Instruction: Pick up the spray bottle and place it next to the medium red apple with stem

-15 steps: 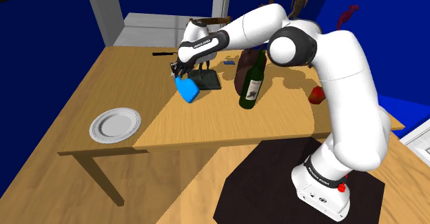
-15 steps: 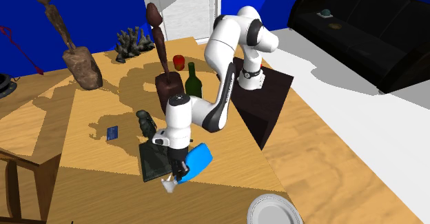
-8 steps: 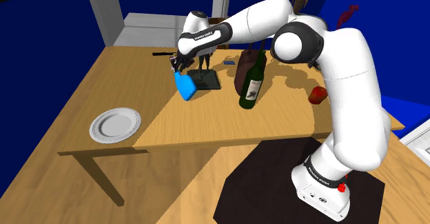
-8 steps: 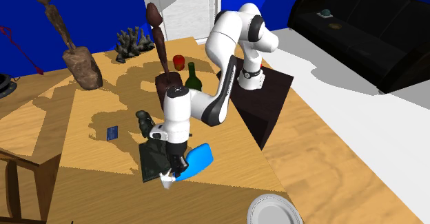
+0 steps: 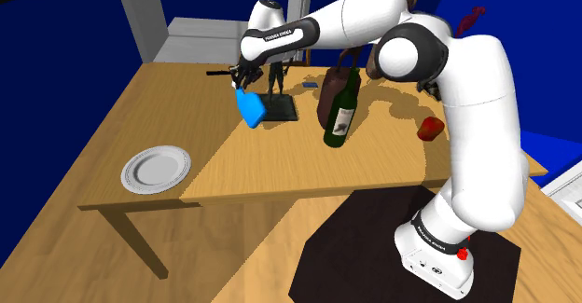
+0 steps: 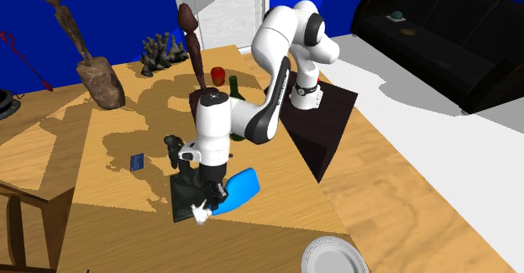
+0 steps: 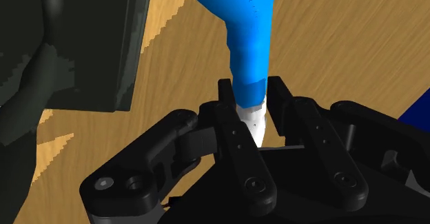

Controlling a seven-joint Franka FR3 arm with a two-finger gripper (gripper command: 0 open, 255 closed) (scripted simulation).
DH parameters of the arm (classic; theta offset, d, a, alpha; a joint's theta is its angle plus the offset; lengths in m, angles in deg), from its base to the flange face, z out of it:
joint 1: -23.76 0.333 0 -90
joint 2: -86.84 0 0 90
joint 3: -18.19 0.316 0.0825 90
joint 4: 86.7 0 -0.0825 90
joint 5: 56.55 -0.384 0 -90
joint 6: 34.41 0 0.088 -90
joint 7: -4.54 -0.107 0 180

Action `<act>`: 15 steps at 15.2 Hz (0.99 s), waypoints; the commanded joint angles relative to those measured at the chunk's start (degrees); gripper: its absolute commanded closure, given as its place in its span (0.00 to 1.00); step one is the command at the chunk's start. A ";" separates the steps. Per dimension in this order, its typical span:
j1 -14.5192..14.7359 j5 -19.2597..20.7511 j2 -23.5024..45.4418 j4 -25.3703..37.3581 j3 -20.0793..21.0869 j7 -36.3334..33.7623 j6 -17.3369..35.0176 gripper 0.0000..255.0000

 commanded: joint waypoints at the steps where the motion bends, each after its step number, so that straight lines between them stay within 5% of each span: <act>1: 0.05 0.07 -0.70 0.58 -0.04 -0.16 -1.23 1.00; 12: 0.11 0.38 -3.32 4.33 -0.21 -0.81 -7.58 1.00; 15: -1.86 -0.90 -10.26 -6.76 0.05 1.84 -3.62 1.00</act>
